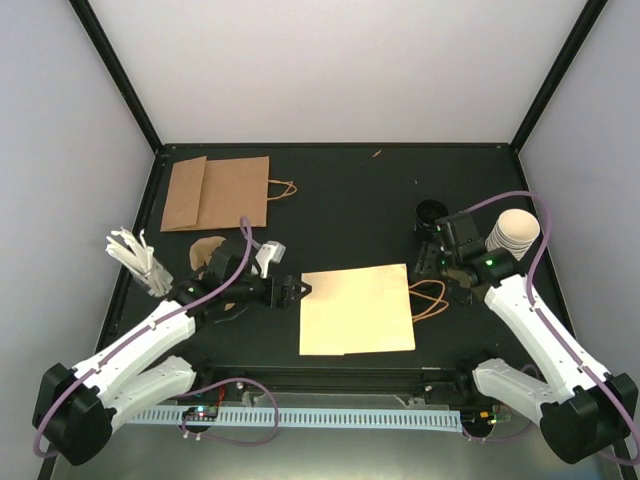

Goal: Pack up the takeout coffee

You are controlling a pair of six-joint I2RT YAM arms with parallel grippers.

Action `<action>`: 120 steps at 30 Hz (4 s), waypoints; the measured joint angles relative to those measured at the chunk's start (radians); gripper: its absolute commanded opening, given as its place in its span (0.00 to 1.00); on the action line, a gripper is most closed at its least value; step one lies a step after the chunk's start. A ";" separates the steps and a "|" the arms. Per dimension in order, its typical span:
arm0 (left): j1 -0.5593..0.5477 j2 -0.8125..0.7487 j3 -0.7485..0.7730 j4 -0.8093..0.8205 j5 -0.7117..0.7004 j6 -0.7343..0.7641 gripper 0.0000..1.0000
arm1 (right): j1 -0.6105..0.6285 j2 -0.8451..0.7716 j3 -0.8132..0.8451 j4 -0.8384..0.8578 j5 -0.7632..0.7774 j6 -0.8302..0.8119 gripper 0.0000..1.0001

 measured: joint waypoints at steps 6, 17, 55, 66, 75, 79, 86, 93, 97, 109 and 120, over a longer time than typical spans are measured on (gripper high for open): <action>-0.027 0.010 -0.001 0.023 -0.010 -0.001 0.99 | 0.000 -0.045 -0.017 -0.043 0.011 0.048 0.64; -0.063 0.039 -0.001 0.041 -0.024 -0.002 0.99 | 0.000 -0.061 -0.095 -0.064 0.022 0.097 0.52; -0.179 0.053 0.259 -0.072 -0.036 -0.011 0.96 | 0.082 -0.108 0.206 -0.085 -0.292 0.174 0.01; -0.331 0.169 0.489 -0.054 -0.048 -0.024 0.86 | 0.232 -0.048 0.311 0.068 -0.325 0.299 0.01; -0.421 0.259 0.512 -0.021 -0.127 -0.027 0.73 | 0.264 -0.021 0.335 0.153 -0.332 0.349 0.01; -0.433 0.290 0.545 -0.012 -0.166 -0.026 0.68 | 0.275 -0.019 0.336 0.183 -0.343 0.362 0.01; -0.438 0.326 0.578 0.029 -0.205 -0.019 0.60 | 0.293 -0.017 0.338 0.200 -0.356 0.381 0.01; -0.438 0.367 0.619 0.050 -0.222 -0.015 0.46 | 0.306 -0.016 0.338 0.220 -0.365 0.402 0.01; -0.439 0.394 0.642 0.057 -0.222 -0.011 0.03 | 0.323 -0.014 0.338 0.239 -0.364 0.410 0.02; -0.443 0.353 0.628 0.043 -0.271 -0.007 0.02 | 0.333 -0.043 0.338 0.238 -0.308 0.328 0.55; -0.441 0.240 0.605 0.027 -0.315 0.001 0.02 | 0.333 -0.217 0.355 0.183 -0.145 0.131 0.76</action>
